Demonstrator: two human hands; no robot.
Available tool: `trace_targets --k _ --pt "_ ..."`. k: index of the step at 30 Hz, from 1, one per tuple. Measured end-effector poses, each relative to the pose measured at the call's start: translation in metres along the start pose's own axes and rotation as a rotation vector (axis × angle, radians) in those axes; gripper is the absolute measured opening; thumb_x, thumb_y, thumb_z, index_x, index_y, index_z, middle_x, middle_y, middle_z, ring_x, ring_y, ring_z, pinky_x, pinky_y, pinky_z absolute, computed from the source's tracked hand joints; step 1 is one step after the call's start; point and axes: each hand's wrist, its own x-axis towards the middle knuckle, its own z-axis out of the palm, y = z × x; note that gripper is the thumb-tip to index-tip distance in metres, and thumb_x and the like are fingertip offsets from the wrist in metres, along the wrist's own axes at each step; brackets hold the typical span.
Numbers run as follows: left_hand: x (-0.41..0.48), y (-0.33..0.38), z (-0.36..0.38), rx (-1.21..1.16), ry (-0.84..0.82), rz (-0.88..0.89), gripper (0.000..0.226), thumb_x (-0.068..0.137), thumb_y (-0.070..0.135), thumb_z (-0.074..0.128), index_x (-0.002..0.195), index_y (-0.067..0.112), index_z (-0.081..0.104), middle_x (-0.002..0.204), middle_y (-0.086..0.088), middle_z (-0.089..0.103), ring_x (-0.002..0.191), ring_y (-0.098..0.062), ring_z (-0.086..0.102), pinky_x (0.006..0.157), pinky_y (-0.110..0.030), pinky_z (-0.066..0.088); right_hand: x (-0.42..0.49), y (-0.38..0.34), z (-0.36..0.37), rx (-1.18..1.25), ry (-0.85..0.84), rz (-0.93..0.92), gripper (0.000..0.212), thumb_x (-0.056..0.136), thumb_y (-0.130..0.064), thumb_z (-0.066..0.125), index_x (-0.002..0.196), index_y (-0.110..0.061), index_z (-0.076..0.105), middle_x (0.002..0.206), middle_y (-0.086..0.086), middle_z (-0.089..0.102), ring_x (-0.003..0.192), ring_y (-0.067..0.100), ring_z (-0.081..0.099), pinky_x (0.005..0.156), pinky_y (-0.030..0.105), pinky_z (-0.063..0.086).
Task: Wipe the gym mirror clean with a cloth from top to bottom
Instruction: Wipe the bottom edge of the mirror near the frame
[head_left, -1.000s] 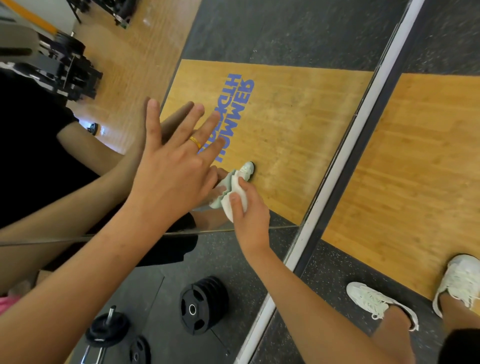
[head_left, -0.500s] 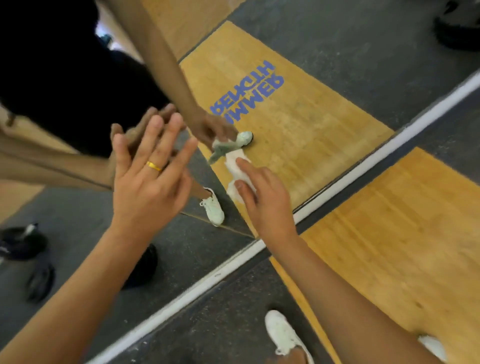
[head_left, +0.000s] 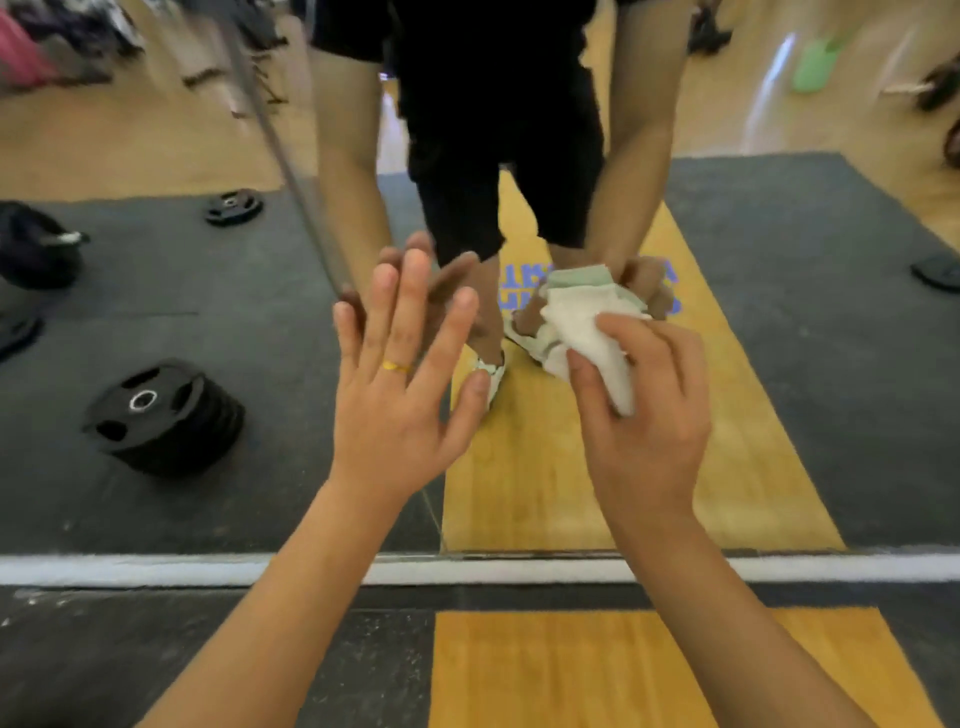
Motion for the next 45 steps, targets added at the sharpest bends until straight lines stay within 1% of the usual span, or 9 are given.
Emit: trace_targets --k 5,9,12,15,22,31,36,42,45 --pt "-0.013 0.018 0.049 0.044 0.245 -0.164 0.064 0.104 0.034 0.049 0.158 0.010 0.025 0.170 0.005 -0.008 0.158 -0.019 -0.003 0.125 -0.054 -0.001 -0.009 0.022 0.019 -0.006 0.151 -0.222 0.028 0.099 -0.014 0.071 0.127 -0.012 0.068 0.117 0.005 0.062 0.102 0.022 0.059 0.096 0.025 0.037" --pt "-0.030 0.036 0.081 0.057 0.388 -0.176 0.064 0.107 0.031 0.043 0.162 0.014 0.016 0.168 -0.005 0.007 0.158 -0.021 0.002 0.125 -0.057 0.001 -0.007 0.047 0.031 -0.052 0.232 -0.439 0.031 0.102 -0.021 0.068 0.133 -0.020 0.064 0.116 0.005 0.062 0.099 0.025 0.054 0.086 0.036 0.033" --pt "-0.044 0.055 0.100 0.061 0.459 -0.279 0.065 0.103 0.027 0.044 0.160 0.009 0.019 0.164 -0.013 0.021 0.159 -0.023 0.004 0.126 -0.055 0.000 0.005 0.064 0.029 -0.014 0.202 -0.569 0.031 0.104 -0.027 0.063 0.133 -0.017 0.067 0.112 0.010 0.066 0.100 0.028 0.050 0.082 0.048 0.038" --pt "-0.056 0.074 0.124 -0.010 0.523 -0.434 0.067 0.101 0.029 0.043 0.159 0.007 0.019 0.170 -0.006 0.015 0.159 -0.022 0.004 0.127 -0.051 -0.005 0.022 0.074 0.021 -0.020 0.120 -0.703 0.034 0.104 -0.031 0.060 0.133 -0.015 0.068 0.112 0.009 0.064 0.100 0.034 0.051 0.077 0.059 0.046" --pt "-0.086 0.093 0.156 -0.051 0.585 -0.531 0.069 0.104 0.043 0.040 0.164 0.020 0.016 0.173 0.003 0.008 0.159 -0.019 0.004 0.128 -0.043 -0.007 0.037 0.072 0.012 -0.242 0.082 -1.053 0.039 0.094 -0.030 0.068 0.126 -0.009 0.069 0.101 0.011 0.067 0.085 0.035 0.058 0.073 0.047 0.045" --pt "-0.099 0.093 0.171 -0.039 0.579 -0.544 0.067 0.102 0.041 0.040 0.162 0.017 0.024 0.173 0.005 0.007 0.159 -0.019 0.003 0.127 -0.045 -0.004 0.047 0.006 0.054 -0.207 0.174 -0.947 0.031 0.091 -0.020 0.073 0.120 -0.008 0.072 0.089 0.011 0.066 0.077 0.026 0.058 0.066 0.039 0.049" --pt "-0.106 0.088 0.163 -0.105 0.543 -0.510 0.067 0.102 0.044 0.040 0.162 0.017 0.027 0.173 0.006 0.008 0.159 -0.017 0.001 0.127 -0.038 -0.007 -0.009 0.026 0.067 -0.360 0.003 -1.148 0.023 0.088 -0.024 0.066 0.108 -0.013 0.074 0.089 0.005 0.065 0.081 0.025 0.060 0.071 0.037 0.039" --pt "-0.108 0.086 0.165 -0.097 0.554 -0.477 0.070 0.102 0.040 0.047 0.161 0.008 0.026 0.172 -0.002 0.010 0.159 -0.019 0.003 0.129 -0.042 -0.005 0.024 0.069 0.013 -0.167 0.264 -0.708 0.033 0.093 -0.016 0.067 0.124 -0.005 0.071 0.101 0.016 0.066 0.088 0.036 0.063 0.077 0.043 0.048" --pt "-0.108 0.085 0.166 -0.087 0.552 -0.459 0.069 0.103 0.038 0.047 0.161 0.007 0.026 0.171 -0.007 0.013 0.159 -0.019 0.004 0.129 -0.044 -0.002 0.011 0.073 0.019 -0.105 0.253 -0.677 0.032 0.094 -0.012 0.066 0.124 -0.002 0.071 0.099 0.017 0.066 0.085 0.035 0.063 0.076 0.043 0.050"
